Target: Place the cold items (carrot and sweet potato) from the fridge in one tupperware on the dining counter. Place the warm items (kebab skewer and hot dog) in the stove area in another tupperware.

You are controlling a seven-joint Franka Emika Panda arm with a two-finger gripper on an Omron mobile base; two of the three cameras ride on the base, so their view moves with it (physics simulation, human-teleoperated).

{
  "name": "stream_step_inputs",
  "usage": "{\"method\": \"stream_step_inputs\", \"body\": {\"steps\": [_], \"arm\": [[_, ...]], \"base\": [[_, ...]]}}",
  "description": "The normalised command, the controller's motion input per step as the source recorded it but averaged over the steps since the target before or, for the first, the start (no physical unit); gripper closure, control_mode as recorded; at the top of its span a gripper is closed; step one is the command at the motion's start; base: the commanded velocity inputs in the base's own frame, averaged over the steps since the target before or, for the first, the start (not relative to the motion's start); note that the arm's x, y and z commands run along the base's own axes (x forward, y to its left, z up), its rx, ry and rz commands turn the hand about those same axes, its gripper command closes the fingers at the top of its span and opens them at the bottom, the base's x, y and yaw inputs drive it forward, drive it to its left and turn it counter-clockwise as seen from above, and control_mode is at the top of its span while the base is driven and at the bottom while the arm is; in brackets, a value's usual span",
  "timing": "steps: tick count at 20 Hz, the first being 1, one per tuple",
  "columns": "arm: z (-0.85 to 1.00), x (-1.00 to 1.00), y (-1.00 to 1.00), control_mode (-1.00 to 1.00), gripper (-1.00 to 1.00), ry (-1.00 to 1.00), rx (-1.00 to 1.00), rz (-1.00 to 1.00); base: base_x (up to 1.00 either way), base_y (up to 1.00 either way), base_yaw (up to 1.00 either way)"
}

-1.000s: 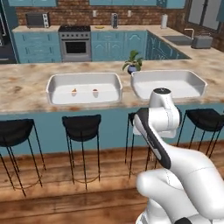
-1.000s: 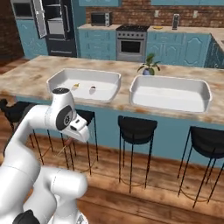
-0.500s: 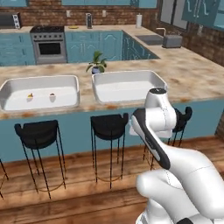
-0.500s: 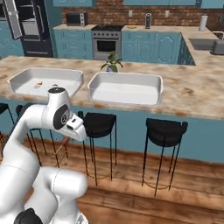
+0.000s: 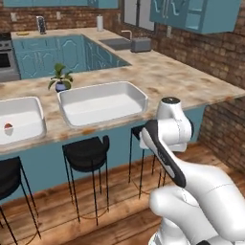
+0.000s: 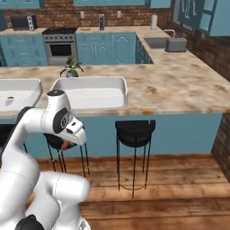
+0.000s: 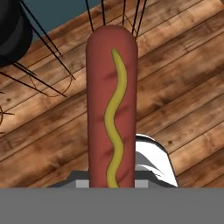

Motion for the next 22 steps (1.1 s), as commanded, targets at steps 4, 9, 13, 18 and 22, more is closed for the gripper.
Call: {"method": "stream_step_inputs", "body": {"steps": [4, 9, 13, 18, 22], "arm": [[0.00, 0.00, 0.00, 1.00, 1.00, 0.00, 0.00, 0.00], [0.00, 0.00, 0.00, 1.00, 1.00, 0.00, 0.00, 0.00], [0.00, 0.00, 0.00, 1.00, 1.00, 0.00, 0.00, 0.00], [0.00, 0.00, 0.00, 1.00, 1.00, 0.00, 0.00, 0.00], [0.00, 0.00, 0.00, 1.00, 1.00, 0.00, 0.00, 0.00]], "base": [[0.70, 0.00, -0.34], [0.32, -0.04, -0.16], [0.32, 0.03, 0.00], [0.42, 0.31, 0.00], [0.50, 0.14, -0.01]]}}
